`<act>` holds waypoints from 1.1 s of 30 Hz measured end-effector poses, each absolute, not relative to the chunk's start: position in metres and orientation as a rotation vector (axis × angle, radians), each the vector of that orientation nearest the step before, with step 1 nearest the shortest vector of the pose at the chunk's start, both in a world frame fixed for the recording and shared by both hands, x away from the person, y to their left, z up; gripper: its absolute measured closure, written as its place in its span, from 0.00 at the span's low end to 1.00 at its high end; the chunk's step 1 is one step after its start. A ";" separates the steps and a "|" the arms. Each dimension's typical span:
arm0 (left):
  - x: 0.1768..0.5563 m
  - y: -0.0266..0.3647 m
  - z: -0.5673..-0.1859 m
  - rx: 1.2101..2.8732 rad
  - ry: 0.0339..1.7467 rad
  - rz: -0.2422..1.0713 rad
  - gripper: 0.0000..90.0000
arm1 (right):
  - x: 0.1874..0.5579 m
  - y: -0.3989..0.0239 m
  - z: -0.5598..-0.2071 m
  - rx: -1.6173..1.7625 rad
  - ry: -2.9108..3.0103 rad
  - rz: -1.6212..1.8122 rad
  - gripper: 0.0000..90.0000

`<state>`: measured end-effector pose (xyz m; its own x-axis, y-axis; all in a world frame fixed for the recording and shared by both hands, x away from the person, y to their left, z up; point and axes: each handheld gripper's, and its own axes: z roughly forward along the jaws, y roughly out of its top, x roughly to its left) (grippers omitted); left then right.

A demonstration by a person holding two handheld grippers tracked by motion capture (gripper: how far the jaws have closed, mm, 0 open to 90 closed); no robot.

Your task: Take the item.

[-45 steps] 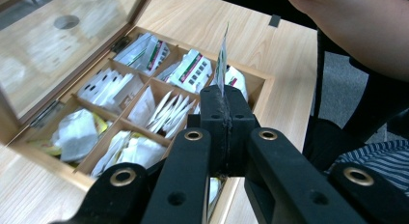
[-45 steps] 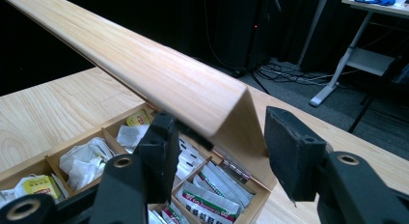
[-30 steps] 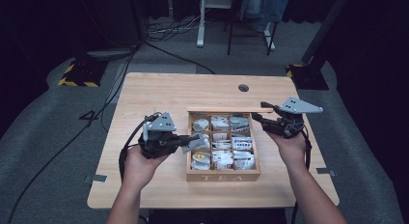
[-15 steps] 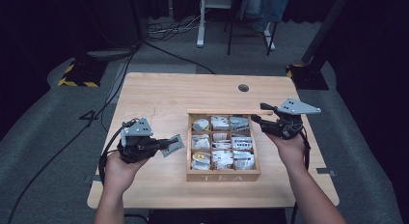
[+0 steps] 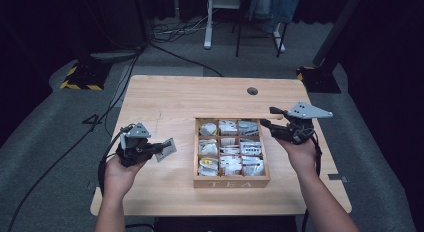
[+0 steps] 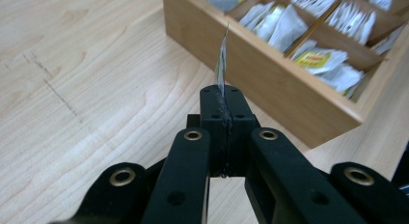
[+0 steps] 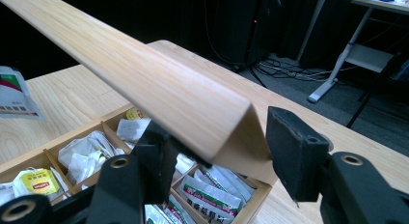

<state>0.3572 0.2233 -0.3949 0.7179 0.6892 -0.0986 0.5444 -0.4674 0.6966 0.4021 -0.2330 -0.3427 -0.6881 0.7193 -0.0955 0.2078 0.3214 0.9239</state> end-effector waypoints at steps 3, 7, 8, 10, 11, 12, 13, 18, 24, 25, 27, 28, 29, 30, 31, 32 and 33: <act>0.361 0.222 -0.403 2.229 0.910 0.221 0.99 | 0.402 -0.233 -0.343 0.816 2.092 1.354 0.51; 0.365 0.226 -0.412 2.234 0.918 0.198 0.99 | 0.402 -0.233 -0.343 0.815 2.093 1.351 0.51; 0.366 0.227 -0.414 2.229 0.927 0.191 0.99 | 0.402 -0.233 -0.343 0.814 2.094 1.350 0.51; 0.368 0.229 -0.417 2.226 0.939 0.186 0.99 | 0.402 -0.232 -0.344 0.820 2.096 1.350 0.51; 0.369 0.230 -0.419 2.220 0.947 0.181 0.99 | 0.402 -0.232 -0.344 0.818 2.097 1.349 0.51; 0.369 0.231 -0.421 2.212 0.954 0.177 0.99 | 0.402 -0.232 -0.344 0.819 2.098 1.347 0.51; 0.370 0.232 -0.422 2.214 0.953 0.179 0.99 | 0.402 -0.232 -0.344 0.820 2.100 1.346 0.51; 0.373 0.235 -0.430 2.197 0.982 0.164 0.99 | 0.403 -0.232 -0.345 0.819 2.102 1.343 0.51; 0.375 0.240 -0.437 2.193 1.017 0.155 0.98 | 0.403 -0.232 -0.344 0.817 2.103 1.342 0.51; 0.376 0.241 -0.439 2.190 1.025 0.159 0.97 | 0.403 -0.232 -0.344 0.817 2.104 1.341 0.50; 0.376 0.243 -0.441 2.180 1.032 0.148 0.97 | 0.402 -0.232 -0.344 0.817 2.104 1.341 0.51; 0.377 0.244 -0.441 2.173 1.034 0.145 0.97 | 0.402 -0.232 -0.344 0.817 2.104 1.340 0.50; 0.377 0.246 -0.442 2.163 1.040 0.143 0.97 | 0.402 -0.232 -0.344 0.817 2.104 1.340 0.50; 0.377 0.247 -0.443 2.161 1.045 0.145 0.96 | 0.402 -0.232 -0.344 0.817 2.104 1.340 0.51; 0.377 0.247 -0.443 2.161 1.055 0.148 0.95 | 0.403 -0.232 -0.344 0.817 2.104 1.340 0.51; 0.378 0.248 -0.443 2.168 1.073 0.160 0.91 | 0.403 -0.232 -0.344 0.815 2.103 1.341 0.51; 0.379 0.248 -0.444 2.164 1.098 0.173 0.84 | 0.403 -0.232 -0.344 0.815 2.103 1.341 0.50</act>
